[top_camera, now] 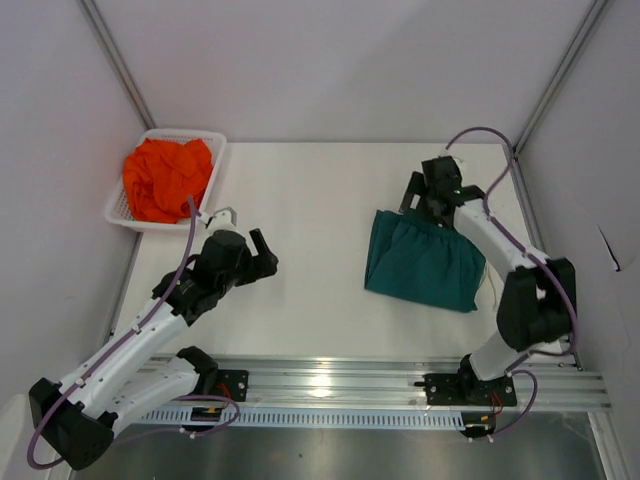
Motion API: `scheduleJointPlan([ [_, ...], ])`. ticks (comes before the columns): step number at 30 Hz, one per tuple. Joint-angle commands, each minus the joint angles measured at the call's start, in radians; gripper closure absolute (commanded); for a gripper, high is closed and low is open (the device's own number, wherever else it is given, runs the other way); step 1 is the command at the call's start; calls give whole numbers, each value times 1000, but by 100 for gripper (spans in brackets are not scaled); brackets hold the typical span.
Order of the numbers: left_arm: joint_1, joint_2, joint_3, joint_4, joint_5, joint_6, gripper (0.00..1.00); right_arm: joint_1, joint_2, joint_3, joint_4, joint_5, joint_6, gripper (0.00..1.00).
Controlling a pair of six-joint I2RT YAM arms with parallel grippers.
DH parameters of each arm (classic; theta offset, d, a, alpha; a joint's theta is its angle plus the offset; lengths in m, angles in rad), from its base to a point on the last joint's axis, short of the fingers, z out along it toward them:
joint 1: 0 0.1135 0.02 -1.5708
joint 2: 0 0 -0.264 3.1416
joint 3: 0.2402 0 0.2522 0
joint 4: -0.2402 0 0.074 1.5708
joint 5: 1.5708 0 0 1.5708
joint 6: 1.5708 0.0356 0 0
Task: Fold and stack the shorts
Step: Neatly place the folded shorts to the corner
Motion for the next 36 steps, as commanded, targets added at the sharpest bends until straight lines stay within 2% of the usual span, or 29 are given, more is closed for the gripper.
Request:
scheduleJointPlan([
  [1,6,-3,-6,30,-4,27,11,31,161,154,71,-80,-158,1],
  [5,7,-6,-10,24,-8,30,10,46,351,266,145,-146,-193,0],
  [12,6,-23,-27,24,-5,30,11,113,592,438,172,-108,-317,1],
  [20,6,-20,-26,27,-5,35,11,166,606,388,237,-74,-469,1],
  [26,7,-18,-30,37,3,36,10,166,614,396,156,-67,-563,3],
  [36,6,-12,-30,50,27,42,10,187,595,316,8,-99,-716,0],
])
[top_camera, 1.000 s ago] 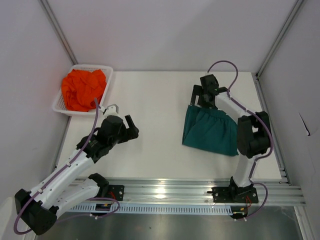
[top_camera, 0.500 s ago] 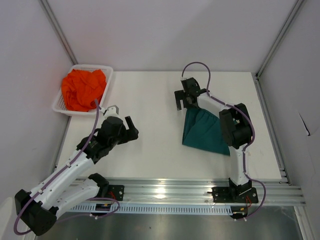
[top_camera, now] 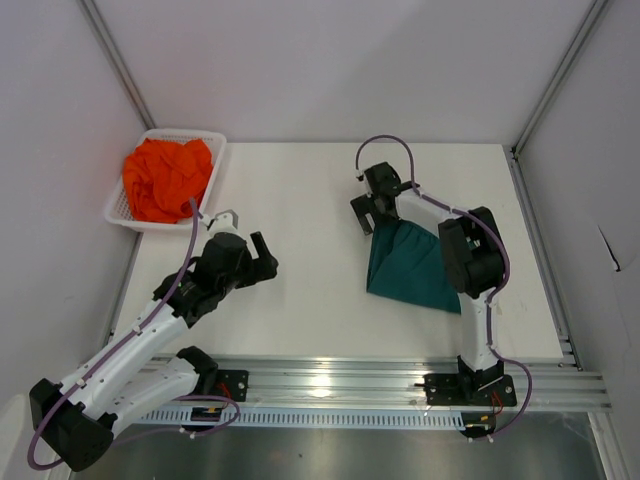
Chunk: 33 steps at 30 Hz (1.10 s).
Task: Fold and stack the shorts
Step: Neatly place the folded shorts to the corner
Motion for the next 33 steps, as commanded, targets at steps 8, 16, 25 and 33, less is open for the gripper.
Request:
scheduleJointPlan([
  [8,6,-15,-5,31,36,31,11,17,-126,-155,-169,-36,-131,0],
  [16,6,-28,4,11,38,42,11,45,-305,-354,-160,71,-245,0],
  [25,6,-44,6,-11,33,40,11,42,-379,-485,-149,117,-342,1],
  [33,6,-51,12,-26,24,39,11,7,-385,-531,-182,229,-356,0],
])
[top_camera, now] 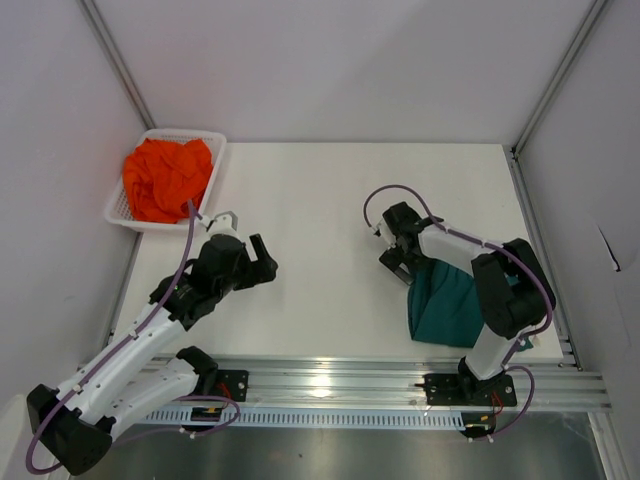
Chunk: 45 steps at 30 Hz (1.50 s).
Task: Fold and stack the shorts
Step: Neatly place the folded shorts to the corner, then grab the shorts from the pile
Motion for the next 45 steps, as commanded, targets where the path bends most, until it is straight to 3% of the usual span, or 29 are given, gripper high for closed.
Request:
scheduleJointPlan([
  [1,6,-22,15,-7,-3,23,11,-19,-21,-27,-15,111,-15,1],
  [10,55,38,102,-47,-24,30,8,45,-259,113,202,4,19,1],
  [14,122,61,167,-67,-23,37,8,79,-304,131,308,-36,117,1],
  [16,157,81,243,-89,-15,48,7,90,-296,148,343,-86,249,1],
  [22,395,233,435,-119,129,48,6,111,-262,115,452,-193,699,1],
  [27,632,365,601,-107,166,25,6,177,-239,-128,717,-156,783,1],
  [32,794,630,805,-129,163,-49,8,304,-250,-251,877,-73,739,1],
  [36,812,852,1059,-182,119,-76,9,403,-279,-312,972,-13,692,0],
  [45,820,1300,1399,-237,138,-111,12,403,-334,-397,1075,-74,668,0],
])
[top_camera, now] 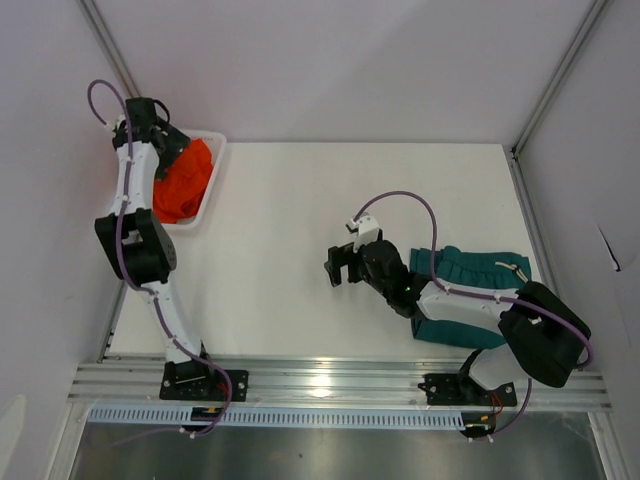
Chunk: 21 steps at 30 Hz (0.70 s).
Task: Fold and stack the shorts
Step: Grab the shorts from the pile
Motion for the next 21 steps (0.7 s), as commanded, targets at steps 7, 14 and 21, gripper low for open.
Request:
scheduleJointPlan([
  [7,7,228,149,48,65,-91,14,-7,-34,-17,118,24,-33,1],
  [14,17,345,216,87,83,-126,17,-12,-29,-19,124,30,-39,1],
  [21,37,376,228,145,117,-140,94,-19,-29,-20,124,33,-42,0],
])
